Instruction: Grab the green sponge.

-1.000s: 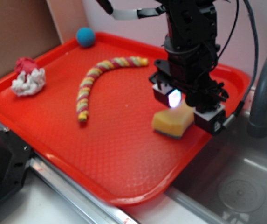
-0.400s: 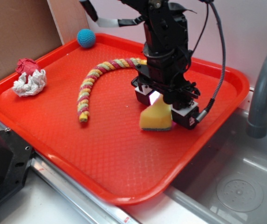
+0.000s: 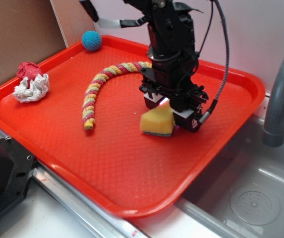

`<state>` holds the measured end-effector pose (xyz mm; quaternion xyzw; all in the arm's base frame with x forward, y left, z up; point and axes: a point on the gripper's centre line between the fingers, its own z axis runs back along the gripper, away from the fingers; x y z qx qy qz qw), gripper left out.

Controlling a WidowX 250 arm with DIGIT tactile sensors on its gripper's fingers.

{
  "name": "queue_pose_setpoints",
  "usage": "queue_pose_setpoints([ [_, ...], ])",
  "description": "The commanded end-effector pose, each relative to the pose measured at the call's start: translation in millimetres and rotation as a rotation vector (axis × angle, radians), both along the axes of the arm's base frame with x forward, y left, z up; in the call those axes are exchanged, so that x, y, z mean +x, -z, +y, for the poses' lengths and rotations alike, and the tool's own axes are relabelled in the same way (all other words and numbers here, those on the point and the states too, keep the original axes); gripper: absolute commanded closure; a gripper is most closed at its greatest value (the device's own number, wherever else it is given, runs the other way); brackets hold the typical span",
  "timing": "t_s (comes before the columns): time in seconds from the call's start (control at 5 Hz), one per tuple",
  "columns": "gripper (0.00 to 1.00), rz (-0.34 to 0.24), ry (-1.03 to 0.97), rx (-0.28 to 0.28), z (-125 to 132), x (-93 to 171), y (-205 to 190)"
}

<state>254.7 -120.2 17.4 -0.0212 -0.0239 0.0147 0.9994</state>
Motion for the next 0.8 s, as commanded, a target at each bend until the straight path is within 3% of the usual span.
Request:
queue_pose_setpoints([
  [0.0, 1.00, -0.019, 0.040, 0.044, 12.2, -18.9, -58.4],
  [0.4, 1.00, -0.080, -0.034, 0.028, 82.9, -16.6, -158.0],
  [0.6, 1.00, -0.118, -0.108, 0.026, 105.8, -12.7, -190.1],
])
